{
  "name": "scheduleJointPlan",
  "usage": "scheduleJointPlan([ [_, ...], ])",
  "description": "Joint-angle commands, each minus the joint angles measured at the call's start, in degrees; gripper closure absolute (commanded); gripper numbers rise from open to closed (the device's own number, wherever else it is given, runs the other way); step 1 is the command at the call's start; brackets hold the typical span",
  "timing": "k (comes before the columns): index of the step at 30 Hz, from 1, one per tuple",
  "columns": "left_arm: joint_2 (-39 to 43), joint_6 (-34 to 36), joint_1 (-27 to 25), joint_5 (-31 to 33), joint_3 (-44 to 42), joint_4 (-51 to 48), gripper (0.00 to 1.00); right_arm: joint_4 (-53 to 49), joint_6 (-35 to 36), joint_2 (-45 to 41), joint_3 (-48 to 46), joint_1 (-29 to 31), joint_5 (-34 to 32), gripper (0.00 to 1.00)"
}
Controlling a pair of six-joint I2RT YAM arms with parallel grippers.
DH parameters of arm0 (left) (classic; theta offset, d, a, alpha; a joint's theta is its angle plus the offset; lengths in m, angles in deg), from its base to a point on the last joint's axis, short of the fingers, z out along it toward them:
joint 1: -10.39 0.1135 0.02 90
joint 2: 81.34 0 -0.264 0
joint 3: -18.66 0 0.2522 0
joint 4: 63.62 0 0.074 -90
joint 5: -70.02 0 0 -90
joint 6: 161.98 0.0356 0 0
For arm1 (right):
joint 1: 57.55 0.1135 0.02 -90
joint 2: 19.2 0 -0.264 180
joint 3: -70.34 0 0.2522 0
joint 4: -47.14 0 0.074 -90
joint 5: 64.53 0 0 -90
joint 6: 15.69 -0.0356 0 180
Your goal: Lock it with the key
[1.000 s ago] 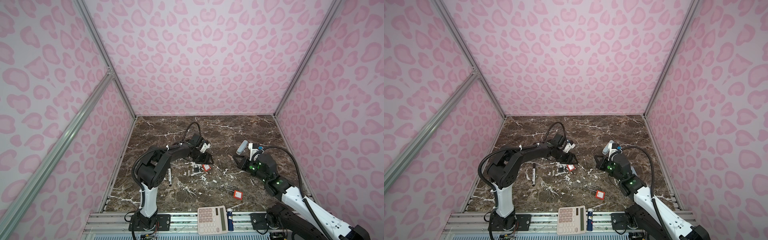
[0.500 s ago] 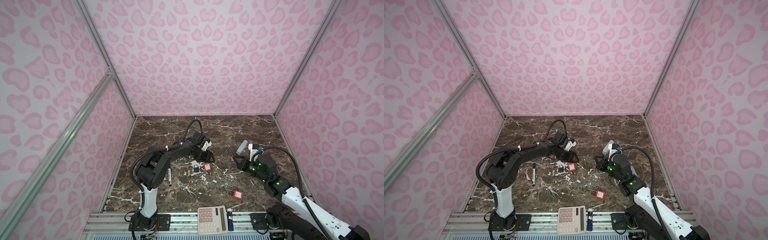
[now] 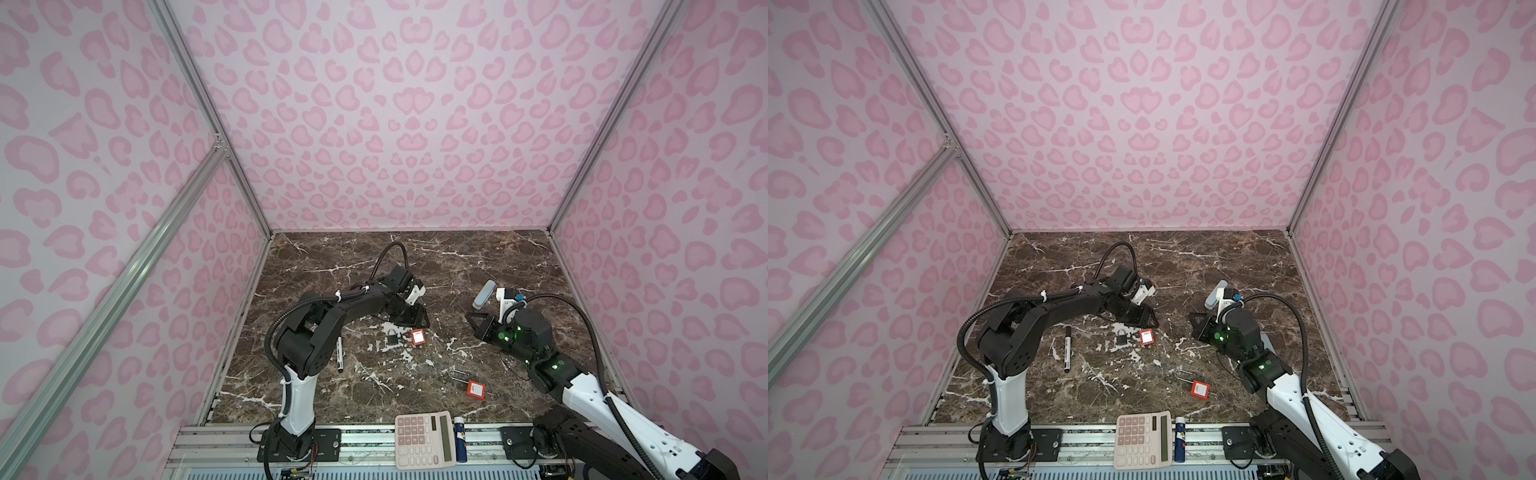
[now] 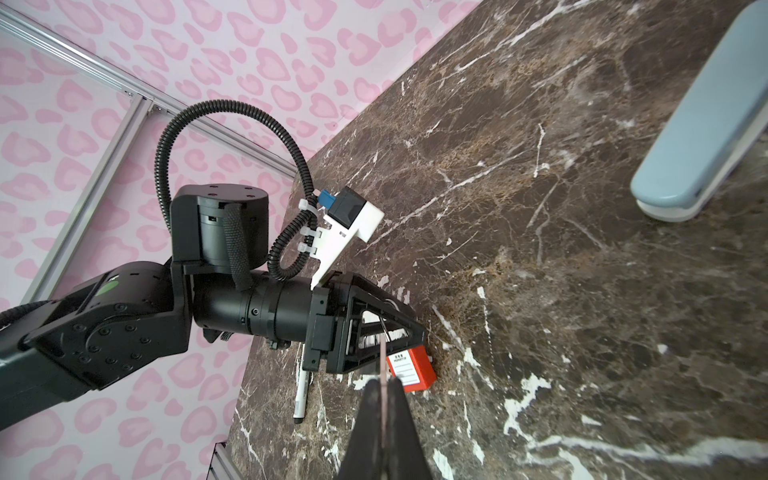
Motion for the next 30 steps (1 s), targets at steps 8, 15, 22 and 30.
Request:
scheduleJointPlan([
  [8,0.5,1.0,0.0,4.0,1.6,-1.1,0.35,1.3,0.0,0.2,-0.3,0.0,-0.1,1.00],
  [15,-0.6,0.4,0.0,4.7,2.4,-1.1,0.29,1.9,-1.1,0.6,-1.3,0.1,-0.2,1.00],
  [22,0.4,-0.2,0.0,6.5,2.4,-1.0,0.29,2.2,-1.8,1.7,-1.4,0.1,0.0,1.00],
  [30,4.8,-1.4,0.0,9.9,1.4,0.9,0.29,3.0,-5.2,4.4,-2.9,1.2,-0.5,1.00],
])
